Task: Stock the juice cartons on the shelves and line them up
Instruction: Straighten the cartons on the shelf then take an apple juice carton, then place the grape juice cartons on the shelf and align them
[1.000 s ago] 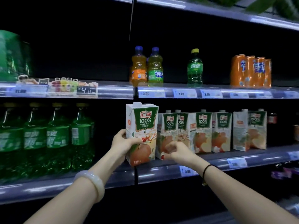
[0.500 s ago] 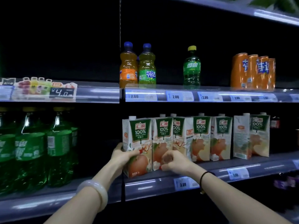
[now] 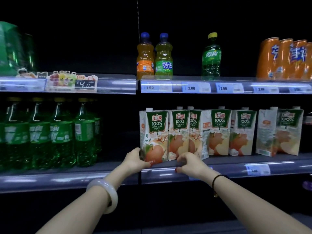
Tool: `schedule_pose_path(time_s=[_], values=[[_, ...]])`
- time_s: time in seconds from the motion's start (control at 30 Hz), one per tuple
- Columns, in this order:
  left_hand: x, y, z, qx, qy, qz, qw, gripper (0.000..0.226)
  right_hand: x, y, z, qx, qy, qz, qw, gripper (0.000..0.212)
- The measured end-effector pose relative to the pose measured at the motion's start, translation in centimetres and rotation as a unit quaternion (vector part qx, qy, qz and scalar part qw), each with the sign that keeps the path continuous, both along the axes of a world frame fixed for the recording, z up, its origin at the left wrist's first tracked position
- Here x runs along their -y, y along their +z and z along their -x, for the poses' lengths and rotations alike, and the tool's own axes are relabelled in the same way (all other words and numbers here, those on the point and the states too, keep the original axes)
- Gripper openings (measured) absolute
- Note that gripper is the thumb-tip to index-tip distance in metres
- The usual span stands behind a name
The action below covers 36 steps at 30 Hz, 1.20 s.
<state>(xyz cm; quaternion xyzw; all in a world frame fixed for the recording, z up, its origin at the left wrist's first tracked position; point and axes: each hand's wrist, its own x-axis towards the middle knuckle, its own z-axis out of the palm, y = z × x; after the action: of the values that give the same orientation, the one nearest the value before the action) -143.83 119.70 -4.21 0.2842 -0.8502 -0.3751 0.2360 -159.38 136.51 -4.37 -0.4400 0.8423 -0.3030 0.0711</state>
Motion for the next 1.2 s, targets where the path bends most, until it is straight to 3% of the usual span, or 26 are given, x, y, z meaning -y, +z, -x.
schedule_pose_path(time_s=[0.1,0.2,0.4,0.5,0.63,0.77,1.2], values=[[-1.0,-0.4,-2.1,0.039,0.033,0.062,0.997,0.025,-0.7,-0.7,-1.3,-0.037,0.017,0.002,0.999,0.047],[-2.0,-0.9,-4.7,0.034,0.065,0.076,0.994,0.032,-1.0,-0.9,-2.6,-0.048,0.015,0.013,0.999,0.049],[-2.0,-2.0,-13.4,0.06,0.092,0.036,0.993,0.025,1.3,-0.9,-7.1,-0.049,0.039,0.053,0.997,0.039],[-1.6,-2.3,-18.7,0.055,0.124,0.019,0.99,0.023,3.6,-1.4,-11.4,-0.033,0.108,0.088,0.99,0.052],[-1.0,-2.2,-26.1,0.042,0.187,0.009,0.981,0.027,7.4,-2.1,-18.8,0.006,0.222,0.022,0.975,0.065],[0.1,-1.7,-34.7,0.044,0.244,0.012,0.969,0.023,11.5,-1.8,-27.4,0.018,0.297,-0.01,0.955,0.059],[6.5,0.8,-67.7,0.024,0.434,0.029,0.9,0.022,26.1,-1.4,-58.5,0.075,0.423,0.021,0.903,0.046]])
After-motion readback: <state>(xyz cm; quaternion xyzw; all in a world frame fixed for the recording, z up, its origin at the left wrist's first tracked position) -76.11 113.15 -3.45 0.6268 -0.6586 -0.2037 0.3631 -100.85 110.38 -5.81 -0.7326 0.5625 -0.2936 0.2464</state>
